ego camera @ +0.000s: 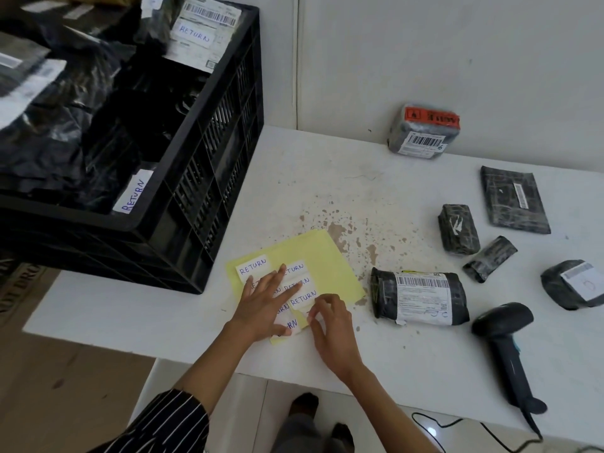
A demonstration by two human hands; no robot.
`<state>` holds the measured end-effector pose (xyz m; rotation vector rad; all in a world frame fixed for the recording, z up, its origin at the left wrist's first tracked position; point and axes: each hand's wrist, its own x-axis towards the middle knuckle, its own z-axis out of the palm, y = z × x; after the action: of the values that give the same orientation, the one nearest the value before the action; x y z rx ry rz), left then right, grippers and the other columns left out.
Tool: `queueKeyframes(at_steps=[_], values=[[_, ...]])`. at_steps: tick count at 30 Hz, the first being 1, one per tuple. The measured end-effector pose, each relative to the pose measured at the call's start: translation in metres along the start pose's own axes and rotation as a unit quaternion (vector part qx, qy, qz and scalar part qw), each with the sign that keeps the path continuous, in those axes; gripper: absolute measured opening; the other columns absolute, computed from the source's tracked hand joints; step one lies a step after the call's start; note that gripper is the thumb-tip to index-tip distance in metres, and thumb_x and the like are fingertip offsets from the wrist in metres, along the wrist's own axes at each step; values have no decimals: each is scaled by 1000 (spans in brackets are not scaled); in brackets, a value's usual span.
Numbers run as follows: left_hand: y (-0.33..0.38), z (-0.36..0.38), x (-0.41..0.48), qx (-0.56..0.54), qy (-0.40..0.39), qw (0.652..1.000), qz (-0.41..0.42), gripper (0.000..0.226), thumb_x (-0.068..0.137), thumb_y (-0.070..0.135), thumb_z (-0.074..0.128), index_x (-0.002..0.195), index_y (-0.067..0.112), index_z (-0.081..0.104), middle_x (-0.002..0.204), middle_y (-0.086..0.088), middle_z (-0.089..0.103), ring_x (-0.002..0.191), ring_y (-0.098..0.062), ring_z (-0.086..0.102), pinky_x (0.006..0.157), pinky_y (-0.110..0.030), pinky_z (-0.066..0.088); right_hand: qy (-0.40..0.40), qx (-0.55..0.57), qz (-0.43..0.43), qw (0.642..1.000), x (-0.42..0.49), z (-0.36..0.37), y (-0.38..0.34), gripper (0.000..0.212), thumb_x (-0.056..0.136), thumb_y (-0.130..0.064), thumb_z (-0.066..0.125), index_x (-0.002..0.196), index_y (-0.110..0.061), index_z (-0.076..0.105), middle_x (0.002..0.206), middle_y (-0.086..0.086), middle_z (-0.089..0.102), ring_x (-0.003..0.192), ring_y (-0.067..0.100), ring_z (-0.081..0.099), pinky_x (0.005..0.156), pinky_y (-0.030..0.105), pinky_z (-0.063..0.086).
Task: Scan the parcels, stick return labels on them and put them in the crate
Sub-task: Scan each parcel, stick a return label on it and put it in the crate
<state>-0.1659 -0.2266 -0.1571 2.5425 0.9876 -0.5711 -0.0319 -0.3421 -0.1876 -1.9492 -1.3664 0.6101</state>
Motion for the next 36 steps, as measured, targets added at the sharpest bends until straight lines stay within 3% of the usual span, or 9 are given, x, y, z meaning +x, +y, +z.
queueKeyframes(at_steps=[7,11,14,18,22,27,30,33,36], values=[[5,-8,6,31,-42,998,-21,103,82,51,62,146,35,-17,151,1,-34,142,-19,-24,114,-50,-7,40,85,44,995,11,-13,1,26,80,11,49,80,-15,49,89,1,50,83,20,52,74,25,43],[5,-12,8,38,-58,997,-17,105,81,51,63,146,35,-18,150,1,-35,142,-19,-24,114,-51,-4,13,125,94,988,20,-30,13,10,89,6,50,88,-3,54,89,9,61,79,17,56,68,17,46],[3,-15,13,52,-63,997,-10,106,81,52,63,146,34,-18,150,0,-35,142,-20,-24,114,-52,-2,-9,141,115,983,22,-36,15,10,91,2,50,84,-6,52,84,4,62,83,21,58,66,30,46],[2,-18,15,70,-67,995,-9,106,81,53,63,146,33,-19,151,-1,-34,143,-20,-23,114,-53,0,-23,177,140,974,19,-43,13,10,92,2,50,83,-2,48,81,-1,57,79,-1,54,69,11,39],[2,-20,15,79,-73,994,-7,107,81,52,64,146,33,-20,151,0,-35,143,-20,-23,114,-53,1,-14,281,178,943,19,-51,13,16,96,2,42,83,-6,43,86,11,56,84,15,57,80,27,52],[0,-24,17,95,-89,992,2,109,80,50,65,145,33,-21,150,0,-36,142,-20,-23,114,-53,2,-9,336,200,920,19,-63,9,15,101,-5,34,86,-9,37,89,10,63,76,4,68,60,12,50],[-1,-27,20,88,-102,991,8,110,80,44,69,147,31,-18,150,-1,-36,142,-21,-23,114,-54,3,32,385,229,894,21,-68,14,15,102,-13,35,87,-12,35,98,14,61,88,19,66,83,31,55],[-3,-33,21,81,-114,990,18,109,80,30,71,148,29,-14,151,-3,-34,142,-24,-24,115,-52,-4,38,335,210,918,23,-79,13,14,101,-12,36,88,-14,38,97,11,58,86,14,63,79,24,52],[5,-38,17,27,-65,997,20,90,85,9,61,151,30,3,154,-6,-27,142,-26,-22,115,-46,-13,56,208,143,966,19,-84,5,13,99,-11,42,88,-16,44,81,7,52,69,15,51,65,20,43]])
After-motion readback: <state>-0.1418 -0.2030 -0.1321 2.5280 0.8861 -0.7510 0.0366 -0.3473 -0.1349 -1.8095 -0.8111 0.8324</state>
